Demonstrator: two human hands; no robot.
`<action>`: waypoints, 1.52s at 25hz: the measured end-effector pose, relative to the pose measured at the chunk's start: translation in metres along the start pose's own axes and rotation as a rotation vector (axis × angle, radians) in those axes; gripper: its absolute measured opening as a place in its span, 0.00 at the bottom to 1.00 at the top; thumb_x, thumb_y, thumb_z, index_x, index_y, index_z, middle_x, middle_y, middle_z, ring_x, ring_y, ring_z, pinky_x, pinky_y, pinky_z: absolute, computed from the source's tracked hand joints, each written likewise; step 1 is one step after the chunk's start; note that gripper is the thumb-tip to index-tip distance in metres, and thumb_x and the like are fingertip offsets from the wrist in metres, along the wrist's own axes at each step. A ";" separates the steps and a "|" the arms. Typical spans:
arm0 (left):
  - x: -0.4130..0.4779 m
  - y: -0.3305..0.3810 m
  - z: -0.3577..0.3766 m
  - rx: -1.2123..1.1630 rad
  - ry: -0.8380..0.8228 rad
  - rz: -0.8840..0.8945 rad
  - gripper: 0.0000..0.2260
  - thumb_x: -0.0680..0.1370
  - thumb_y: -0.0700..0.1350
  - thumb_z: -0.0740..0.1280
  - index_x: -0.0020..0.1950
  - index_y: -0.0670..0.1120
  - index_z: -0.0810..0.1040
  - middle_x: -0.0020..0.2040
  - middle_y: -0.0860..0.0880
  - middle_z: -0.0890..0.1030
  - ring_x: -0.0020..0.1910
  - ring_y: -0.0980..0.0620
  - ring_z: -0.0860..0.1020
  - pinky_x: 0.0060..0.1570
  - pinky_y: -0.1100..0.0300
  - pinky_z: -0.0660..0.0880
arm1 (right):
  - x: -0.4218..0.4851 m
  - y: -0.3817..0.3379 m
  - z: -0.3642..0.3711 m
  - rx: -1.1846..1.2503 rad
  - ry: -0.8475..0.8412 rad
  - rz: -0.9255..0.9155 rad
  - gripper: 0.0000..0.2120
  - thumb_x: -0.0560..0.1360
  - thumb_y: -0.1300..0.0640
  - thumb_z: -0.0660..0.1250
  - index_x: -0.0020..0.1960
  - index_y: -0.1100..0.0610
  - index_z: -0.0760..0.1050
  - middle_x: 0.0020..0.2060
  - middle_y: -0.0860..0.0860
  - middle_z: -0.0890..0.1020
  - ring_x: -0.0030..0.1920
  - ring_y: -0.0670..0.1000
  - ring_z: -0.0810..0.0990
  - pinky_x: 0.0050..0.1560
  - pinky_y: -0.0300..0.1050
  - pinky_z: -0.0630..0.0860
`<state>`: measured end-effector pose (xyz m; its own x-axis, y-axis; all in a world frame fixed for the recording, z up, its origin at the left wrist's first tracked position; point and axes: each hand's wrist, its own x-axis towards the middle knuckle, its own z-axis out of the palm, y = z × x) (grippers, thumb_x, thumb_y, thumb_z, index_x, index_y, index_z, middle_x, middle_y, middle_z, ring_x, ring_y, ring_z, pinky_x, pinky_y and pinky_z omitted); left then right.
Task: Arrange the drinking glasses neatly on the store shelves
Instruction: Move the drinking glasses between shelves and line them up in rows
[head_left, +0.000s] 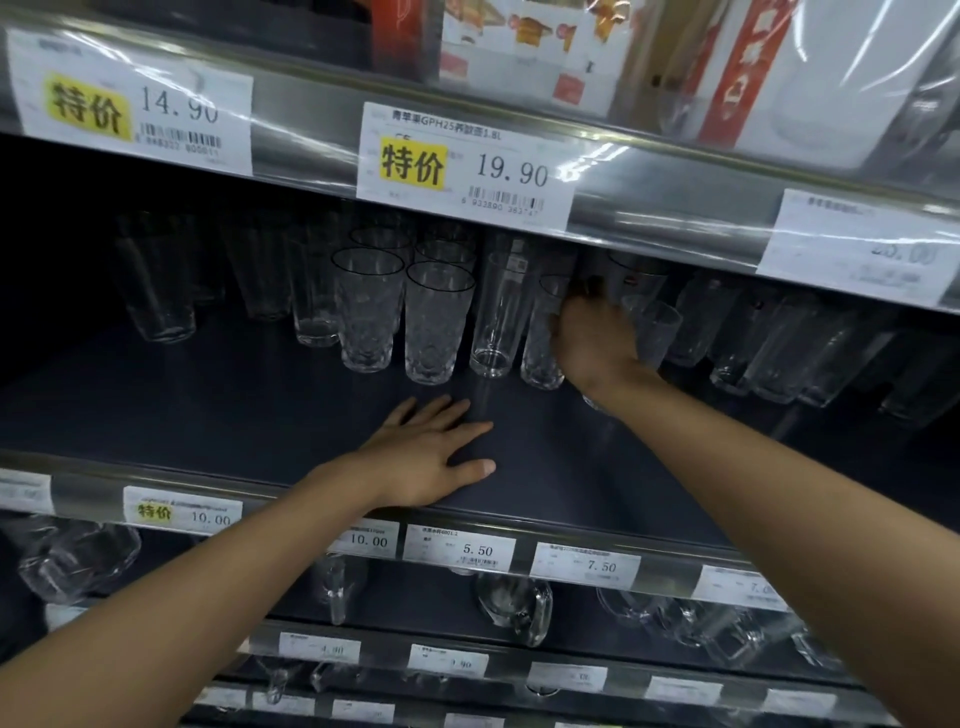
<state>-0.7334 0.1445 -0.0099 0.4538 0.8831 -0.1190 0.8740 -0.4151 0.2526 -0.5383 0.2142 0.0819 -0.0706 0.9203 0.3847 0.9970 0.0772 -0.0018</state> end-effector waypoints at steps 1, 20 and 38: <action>0.000 0.000 0.000 0.002 0.000 -0.001 0.29 0.81 0.67 0.50 0.80 0.61 0.49 0.82 0.54 0.44 0.80 0.57 0.39 0.77 0.51 0.34 | -0.005 0.001 -0.002 0.005 0.007 -0.016 0.15 0.80 0.62 0.62 0.65 0.66 0.70 0.60 0.63 0.75 0.54 0.63 0.79 0.43 0.45 0.68; 0.003 0.002 0.000 -0.043 0.034 -0.014 0.29 0.80 0.66 0.53 0.80 0.61 0.53 0.82 0.55 0.47 0.80 0.57 0.42 0.78 0.51 0.37 | -0.103 0.026 -0.009 0.622 0.126 -0.059 0.21 0.75 0.45 0.71 0.62 0.54 0.70 0.60 0.46 0.73 0.58 0.44 0.73 0.58 0.48 0.76; 0.053 0.091 -0.005 -1.135 0.527 0.043 0.25 0.70 0.36 0.78 0.62 0.50 0.71 0.53 0.59 0.79 0.50 0.70 0.79 0.50 0.75 0.73 | -0.049 0.094 0.058 1.249 0.054 0.563 0.55 0.57 0.35 0.78 0.76 0.55 0.59 0.68 0.50 0.75 0.65 0.50 0.76 0.68 0.51 0.72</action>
<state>-0.6310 0.1545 0.0116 0.1241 0.9624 0.2418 0.0984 -0.2544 0.9621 -0.4433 0.1991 0.0093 0.3607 0.9283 0.0897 0.1968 0.0183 -0.9803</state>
